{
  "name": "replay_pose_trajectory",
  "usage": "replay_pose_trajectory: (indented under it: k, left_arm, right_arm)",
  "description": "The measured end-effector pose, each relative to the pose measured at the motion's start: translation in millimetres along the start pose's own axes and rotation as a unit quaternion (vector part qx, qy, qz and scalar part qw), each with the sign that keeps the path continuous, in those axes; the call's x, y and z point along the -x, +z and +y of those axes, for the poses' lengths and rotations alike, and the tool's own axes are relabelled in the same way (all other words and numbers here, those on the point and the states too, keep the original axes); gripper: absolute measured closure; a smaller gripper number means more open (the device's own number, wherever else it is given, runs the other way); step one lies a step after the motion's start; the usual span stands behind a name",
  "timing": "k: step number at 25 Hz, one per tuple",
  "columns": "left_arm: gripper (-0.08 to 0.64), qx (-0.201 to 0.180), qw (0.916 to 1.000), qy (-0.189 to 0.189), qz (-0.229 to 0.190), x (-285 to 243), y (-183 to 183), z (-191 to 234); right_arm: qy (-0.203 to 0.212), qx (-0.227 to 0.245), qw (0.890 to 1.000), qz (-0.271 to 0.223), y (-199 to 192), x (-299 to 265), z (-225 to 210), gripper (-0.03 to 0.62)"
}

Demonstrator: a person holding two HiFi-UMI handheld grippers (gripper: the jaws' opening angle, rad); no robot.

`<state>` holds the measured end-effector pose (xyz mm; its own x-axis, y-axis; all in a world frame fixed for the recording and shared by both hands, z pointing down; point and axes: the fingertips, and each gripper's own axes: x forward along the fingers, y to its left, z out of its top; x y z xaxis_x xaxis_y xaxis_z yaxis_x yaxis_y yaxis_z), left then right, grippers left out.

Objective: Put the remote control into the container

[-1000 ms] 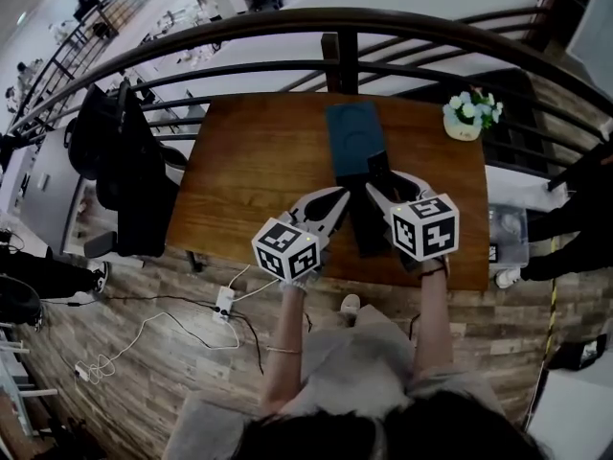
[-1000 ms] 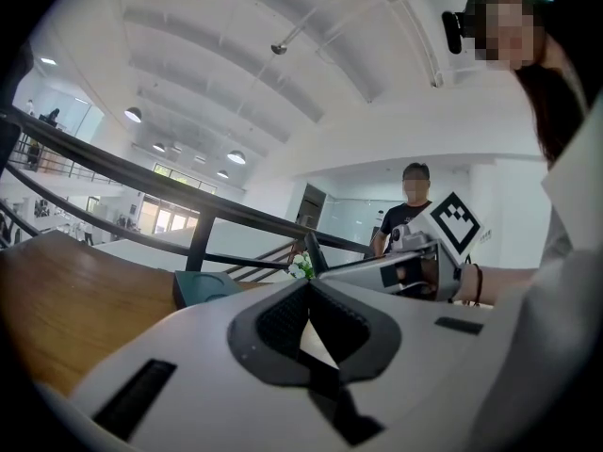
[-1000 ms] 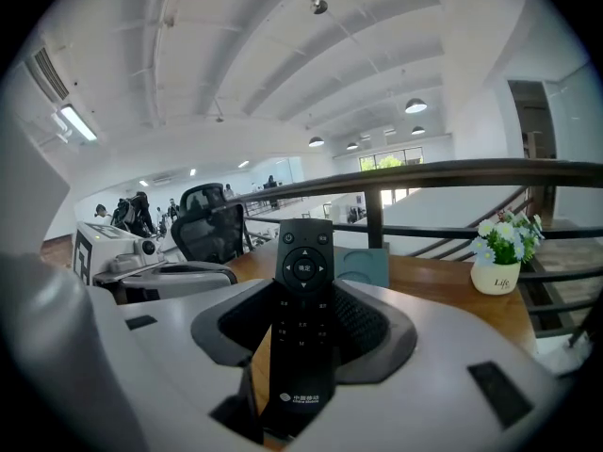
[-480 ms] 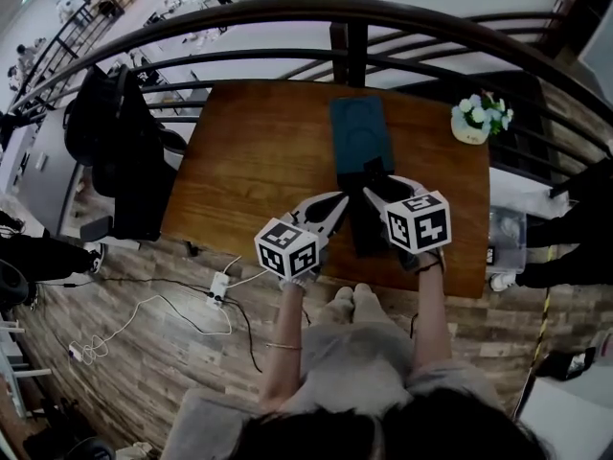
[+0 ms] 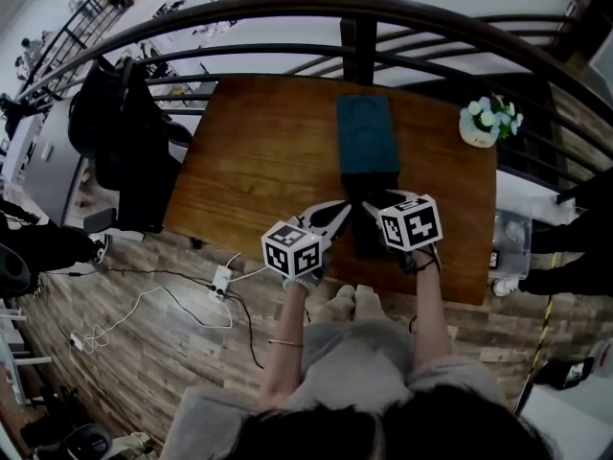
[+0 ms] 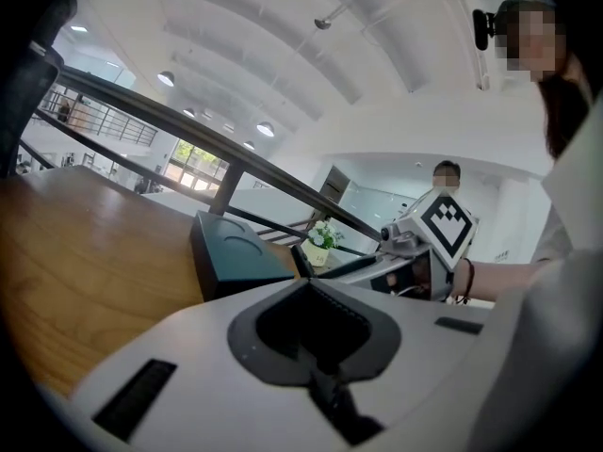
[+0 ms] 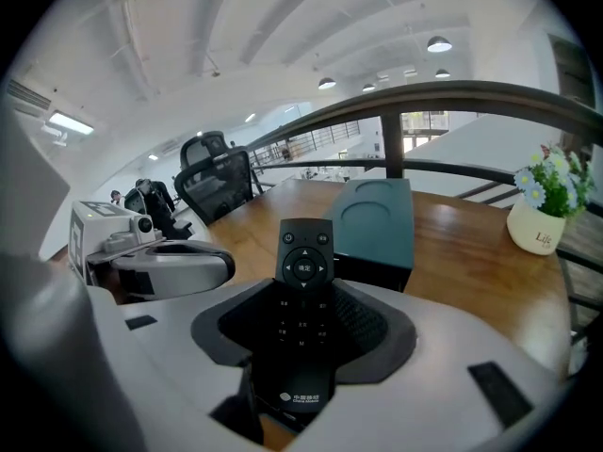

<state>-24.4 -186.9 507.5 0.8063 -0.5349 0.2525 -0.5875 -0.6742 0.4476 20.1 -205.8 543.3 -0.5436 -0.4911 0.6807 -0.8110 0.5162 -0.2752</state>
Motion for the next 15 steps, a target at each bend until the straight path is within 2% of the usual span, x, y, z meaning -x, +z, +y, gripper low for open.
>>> replay_pose_trajectory:
  k: [15]
  left_arm:
    - [0.557, 0.036, 0.9986, 0.007, 0.037, -7.2, -37.1, 8.1]
  right_arm:
    - [-0.01, -0.003, 0.998, 0.061, -19.5, -25.3, -12.3, 0.39]
